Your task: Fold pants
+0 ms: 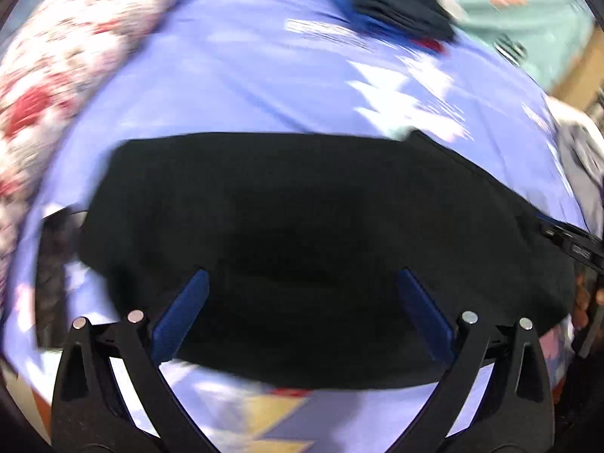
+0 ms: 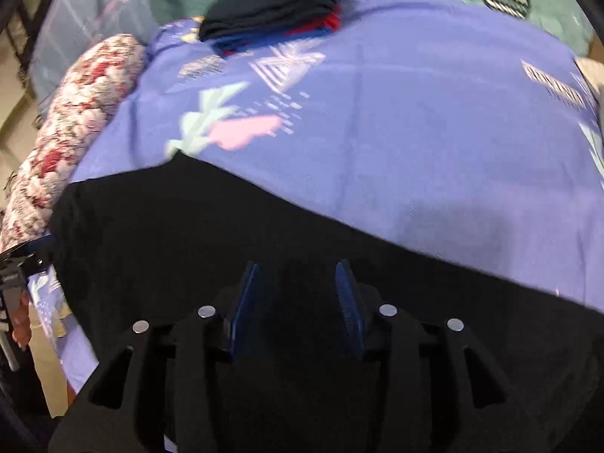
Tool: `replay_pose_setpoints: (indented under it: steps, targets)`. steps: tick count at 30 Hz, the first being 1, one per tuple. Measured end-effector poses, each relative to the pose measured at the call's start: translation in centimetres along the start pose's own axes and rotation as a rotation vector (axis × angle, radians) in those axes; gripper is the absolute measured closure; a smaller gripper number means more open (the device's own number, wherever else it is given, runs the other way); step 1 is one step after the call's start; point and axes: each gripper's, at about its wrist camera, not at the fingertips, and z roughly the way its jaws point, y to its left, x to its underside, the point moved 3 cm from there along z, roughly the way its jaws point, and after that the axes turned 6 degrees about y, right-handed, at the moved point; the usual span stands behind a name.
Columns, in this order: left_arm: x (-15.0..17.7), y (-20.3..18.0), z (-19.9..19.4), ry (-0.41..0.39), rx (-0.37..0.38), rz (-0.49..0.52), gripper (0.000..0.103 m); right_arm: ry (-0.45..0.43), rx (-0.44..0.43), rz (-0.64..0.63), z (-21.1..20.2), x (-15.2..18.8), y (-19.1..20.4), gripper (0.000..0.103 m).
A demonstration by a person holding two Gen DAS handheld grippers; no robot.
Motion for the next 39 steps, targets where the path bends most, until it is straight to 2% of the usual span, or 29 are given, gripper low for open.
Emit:
replay_pose_setpoints:
  steps: [1, 2, 5, 7, 9, 11, 12, 14, 16, 19, 20, 21, 25, 27, 30, 34, 35, 39]
  targets:
    - [0.0, -0.7, 0.8, 0.016, 0.009, 0.014, 0.002, 0.017, 0.028, 0.023, 0.3, 0.6, -0.9, 0.059]
    - [-0.1, -1.7, 2.1, 0.045, -0.006, 0.025, 0.002, 0.004, 0.013, 0.04, 0.1, 1.0, -1.6, 0.058]
    - [0.5, -2.7, 4.1, 0.08, -0.086, 0.043, 0.002, -0.024, 0.023, 0.103, -0.8, 1.8, -3.4, 0.055]
    - [1.0, -2.5, 4.2, 0.065, -0.135, 0.074, 0.002, -0.043, 0.023, 0.153, -1.3, 2.3, -4.8, 0.055]
    - [1.3, -1.9, 3.9, 0.072, -0.145, 0.064, 0.002, -0.061, -0.012, 0.211, -2.0, 3.1, -6.2, 0.055]
    - [1.4, -1.2, 3.7, 0.08, -0.156, 0.043, 0.002, -0.072, -0.004, 0.251, -2.6, 3.7, -7.3, 0.054]
    - [1.5, -0.8, 3.5, 0.086, -0.154, 0.036, 0.002, -0.08, 0.013, 0.273, -3.0, 4.0, -7.9, 0.052]
    - [1.6, -0.5, 3.3, 0.092, -0.151, 0.031, 0.002, -0.104, 0.069, 0.333, -4.1, 4.8, -9.6, 0.041]
    - [1.3, -0.3, 3.0, 0.094, -0.147, 0.012, 0.002, -0.139, 0.118, 0.378, -5.9, 5.7, -11.3, 0.037]
    - [0.9, -0.1, 1.7, 0.062, -0.103, -0.035, 0.002, -0.207, 0.111, 0.419, -9.3, 7.6, -13.4, 0.027]
    - [0.5, -0.4, 1.5, 0.051, -0.077, -0.034, 0.002, -0.225, 0.113, 0.437, -10.6, 8.5, -14.3, 0.021]
    - [0.4, -1.2, 1.1, 0.039, -0.045, -0.02, 0.002, -0.237, 0.119, 0.454, -11.6, 9.2, -15.0, 0.019]
    - [-0.2, -3.9, 1.7, 0.037, 0.008, 0.066, 0.002, -0.273, 0.12, 0.571, -15.4, 13.1, -18.6, 0.018]
    - [0.0, -4.8, 2.8, 0.061, -0.009, 0.097, 0.002, -0.272, 0.109, 0.639, -16.2, 15.0, -20.1, 0.018]
    - [0.0, -4.3, 5.0, 0.109, -0.058, 0.085, 0.002, -0.264, 0.1, 0.703, -16.4, 16.9, -21.4, 0.018]
    - [0.3, -4.8, 5.3, 0.087, -0.102, 0.124, 0.002, -0.243, 0.071, 0.747, -15.8, 18.1, -22.3, 0.018]
    - [0.3, -4.7, 5.3, 0.088, -0.096, 0.116, 0.002, -0.235, 0.047, 0.747, -15.4, 18.0, -22.3, 0.017]
    - [0.0, -4.0, 4.8, 0.094, -0.054, 0.082, 0.002, -0.236, 0.082, 0.726, -15.0, 17.1, -21.7, 0.017]
